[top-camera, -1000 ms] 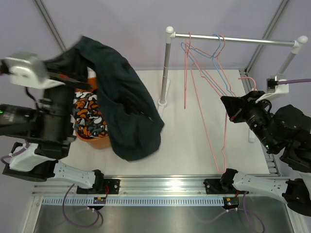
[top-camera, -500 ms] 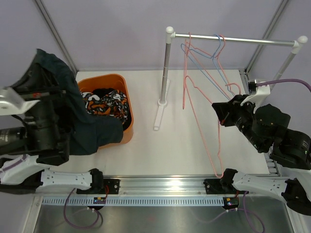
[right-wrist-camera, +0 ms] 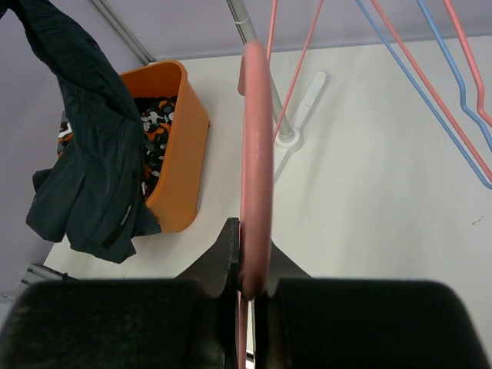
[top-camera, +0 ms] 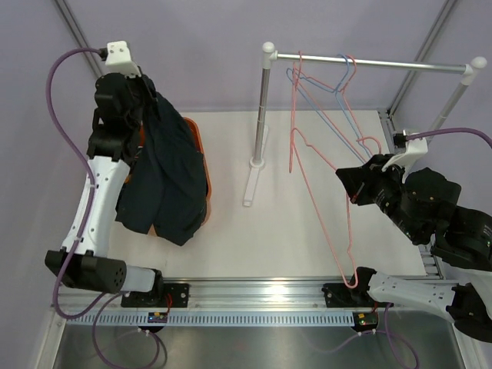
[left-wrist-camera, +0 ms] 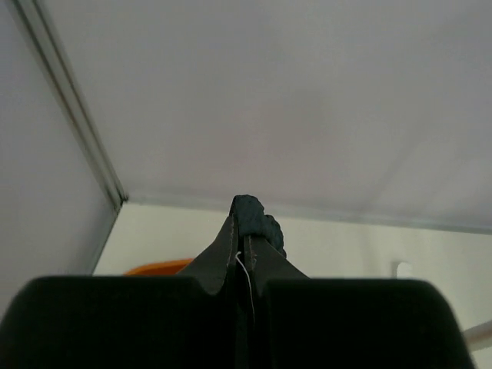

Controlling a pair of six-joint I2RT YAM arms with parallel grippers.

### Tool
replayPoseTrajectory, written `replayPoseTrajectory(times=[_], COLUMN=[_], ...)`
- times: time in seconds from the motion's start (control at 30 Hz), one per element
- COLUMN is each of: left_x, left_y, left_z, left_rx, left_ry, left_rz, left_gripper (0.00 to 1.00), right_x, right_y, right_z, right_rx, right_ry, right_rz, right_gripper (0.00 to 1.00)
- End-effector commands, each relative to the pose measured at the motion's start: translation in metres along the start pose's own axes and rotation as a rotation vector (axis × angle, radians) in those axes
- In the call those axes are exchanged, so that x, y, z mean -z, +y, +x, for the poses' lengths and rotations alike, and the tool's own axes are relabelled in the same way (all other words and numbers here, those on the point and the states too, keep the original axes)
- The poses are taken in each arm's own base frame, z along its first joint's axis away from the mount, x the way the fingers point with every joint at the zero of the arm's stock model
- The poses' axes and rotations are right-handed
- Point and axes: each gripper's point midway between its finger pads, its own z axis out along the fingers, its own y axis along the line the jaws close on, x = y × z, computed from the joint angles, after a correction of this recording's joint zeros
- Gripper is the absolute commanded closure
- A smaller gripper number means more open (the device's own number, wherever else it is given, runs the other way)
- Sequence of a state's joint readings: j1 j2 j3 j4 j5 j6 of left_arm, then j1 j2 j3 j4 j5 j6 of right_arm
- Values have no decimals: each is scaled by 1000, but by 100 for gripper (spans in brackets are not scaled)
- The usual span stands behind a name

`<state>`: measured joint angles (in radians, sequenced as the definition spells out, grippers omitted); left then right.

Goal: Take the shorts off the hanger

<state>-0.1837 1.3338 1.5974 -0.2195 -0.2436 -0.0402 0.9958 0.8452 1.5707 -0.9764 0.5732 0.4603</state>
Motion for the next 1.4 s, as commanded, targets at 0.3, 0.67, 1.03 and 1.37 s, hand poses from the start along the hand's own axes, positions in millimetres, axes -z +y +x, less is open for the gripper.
replayPoseTrajectory(times=[0.3, 0.67, 1.03, 1.37], left_x=[5, 40, 42, 35], left_y=[48, 42, 24, 42], left_z=[97, 341, 392, 230], left_rx=[570, 802, 880, 726], left_ry=[261, 666, 812, 483], left_rz=[-152, -329, -312, -230], left_gripper=[100, 100, 53, 1], right_x=[10, 21, 25, 25], right_y=[-2, -1, -6, -18], right_z=[-4, -19, -19, -37], right_rx=[-27, -44, -42, -13], right_ry=[-12, -39, -34, -72], right_rz=[-18, -39, -24, 69], right_gripper=[100, 100, 100, 100])
